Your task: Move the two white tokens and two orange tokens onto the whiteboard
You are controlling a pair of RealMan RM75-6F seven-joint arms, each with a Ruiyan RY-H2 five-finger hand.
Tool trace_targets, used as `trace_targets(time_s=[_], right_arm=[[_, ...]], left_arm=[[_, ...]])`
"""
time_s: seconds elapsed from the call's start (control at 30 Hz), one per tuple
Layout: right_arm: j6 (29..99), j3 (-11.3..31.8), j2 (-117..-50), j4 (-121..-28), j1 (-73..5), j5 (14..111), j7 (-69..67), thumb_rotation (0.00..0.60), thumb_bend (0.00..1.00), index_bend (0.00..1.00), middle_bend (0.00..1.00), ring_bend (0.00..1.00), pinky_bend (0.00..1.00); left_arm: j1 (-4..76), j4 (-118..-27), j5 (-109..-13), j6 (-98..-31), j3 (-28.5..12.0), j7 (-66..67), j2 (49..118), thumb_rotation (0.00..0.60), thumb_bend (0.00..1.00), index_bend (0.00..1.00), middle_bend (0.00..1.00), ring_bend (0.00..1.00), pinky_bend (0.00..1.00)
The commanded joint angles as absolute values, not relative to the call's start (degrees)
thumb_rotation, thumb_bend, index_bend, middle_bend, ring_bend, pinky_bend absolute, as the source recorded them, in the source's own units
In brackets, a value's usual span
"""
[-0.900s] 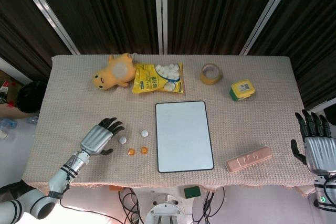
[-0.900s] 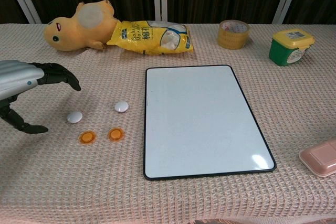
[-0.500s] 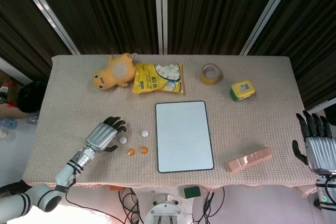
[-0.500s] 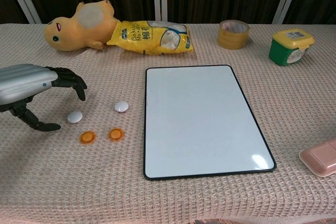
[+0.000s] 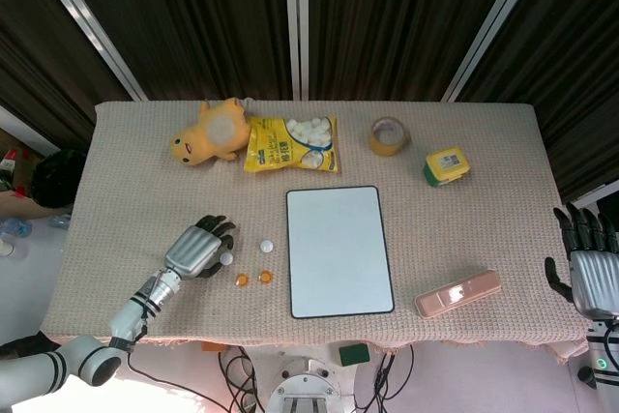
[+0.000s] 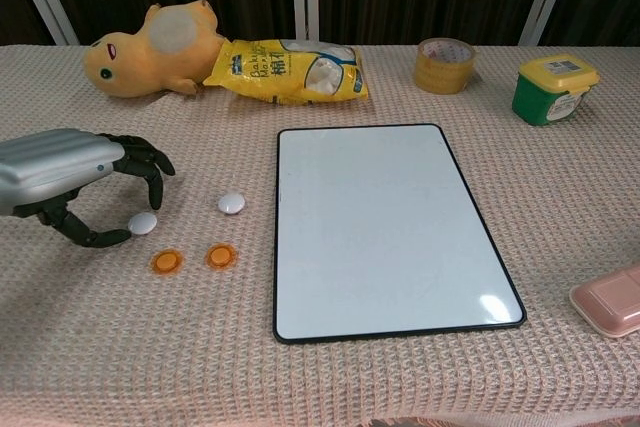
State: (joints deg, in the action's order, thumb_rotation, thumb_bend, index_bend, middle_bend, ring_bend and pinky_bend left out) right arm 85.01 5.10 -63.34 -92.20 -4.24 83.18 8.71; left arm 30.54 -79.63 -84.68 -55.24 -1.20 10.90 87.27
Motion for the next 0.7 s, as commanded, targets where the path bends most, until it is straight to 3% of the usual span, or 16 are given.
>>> trace_targets(time_s=[0.03,0.7], right_arm=[[84.7,5.2,-63.6,-92.1,-4.4,82.8,8.9,0.6,0.48,0.0,0.0,0.0,0.0],[83.1,5.2,-63.7,-92.4,-5.0,81.5,10.3,0.6,0.48,0.0,0.0,0.0,0.0]], left_arm=[[30.7,-79.5,-84.7,-55.3,-1.0,10.7,87.4,0.6,0.28,0.41,0.18,0.11,0.16],[31.5,-78.4,-85.0,-56.4,-0.3,7.9,88.2,0.6,0.28,0.48,0.18,0.1,0.17]])
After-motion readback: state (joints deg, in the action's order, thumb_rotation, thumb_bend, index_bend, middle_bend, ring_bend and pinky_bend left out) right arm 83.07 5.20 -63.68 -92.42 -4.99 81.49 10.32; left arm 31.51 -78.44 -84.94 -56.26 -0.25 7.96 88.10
